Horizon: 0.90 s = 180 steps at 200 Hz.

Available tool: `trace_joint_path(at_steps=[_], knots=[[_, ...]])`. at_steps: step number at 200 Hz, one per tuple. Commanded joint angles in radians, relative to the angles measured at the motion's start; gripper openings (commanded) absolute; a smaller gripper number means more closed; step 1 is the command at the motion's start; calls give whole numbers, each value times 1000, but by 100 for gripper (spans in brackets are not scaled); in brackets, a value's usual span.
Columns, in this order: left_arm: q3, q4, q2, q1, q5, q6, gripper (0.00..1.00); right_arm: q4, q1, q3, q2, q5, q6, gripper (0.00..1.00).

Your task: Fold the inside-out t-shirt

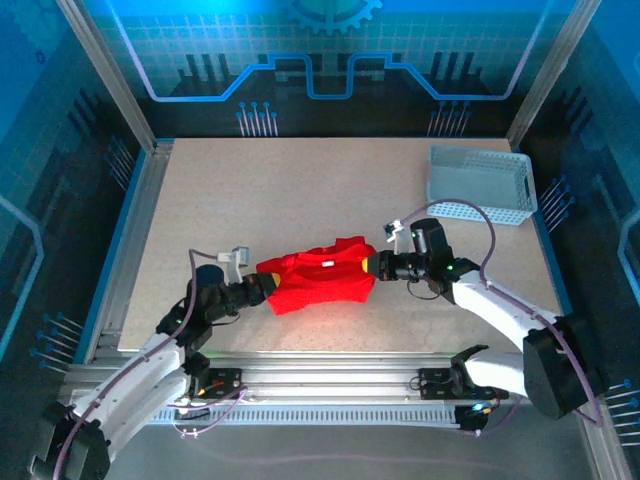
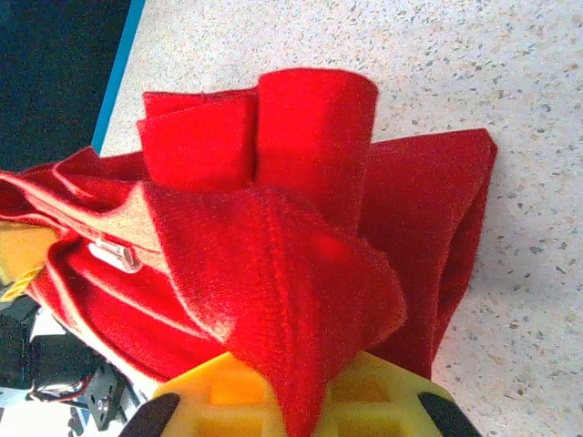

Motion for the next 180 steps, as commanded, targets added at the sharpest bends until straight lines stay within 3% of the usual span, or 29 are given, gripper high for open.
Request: trace_joint_path(at_steps=[1, 45, 72, 95, 109, 132, 142, 180], knots=[[-12, -87, 19, 2, -116, -28, 0, -11, 12, 50, 54, 76, 16, 0], [23, -23, 193, 2, -162, -36, 0, -74, 72, 225, 279, 148, -23, 0], [69, -8, 294, 2, -200, -34, 7, -140, 92, 307, 352, 232, -47, 0], [120, -28, 376, 3, -214, -22, 13, -194, 109, 353, 401, 301, -79, 22], [158, -92, 399, 3, -246, -11, 32, -252, 120, 387, 416, 359, -97, 35], [244, -317, 367, 4, -362, -5, 46, -334, 128, 419, 373, 445, -127, 55], [276, -403, 323, 5, -410, -6, 55, -375, 132, 432, 336, 476, -141, 58], [369, -612, 184, -43, -473, -15, 57, -510, 269, 478, 217, 616, -204, 62]])
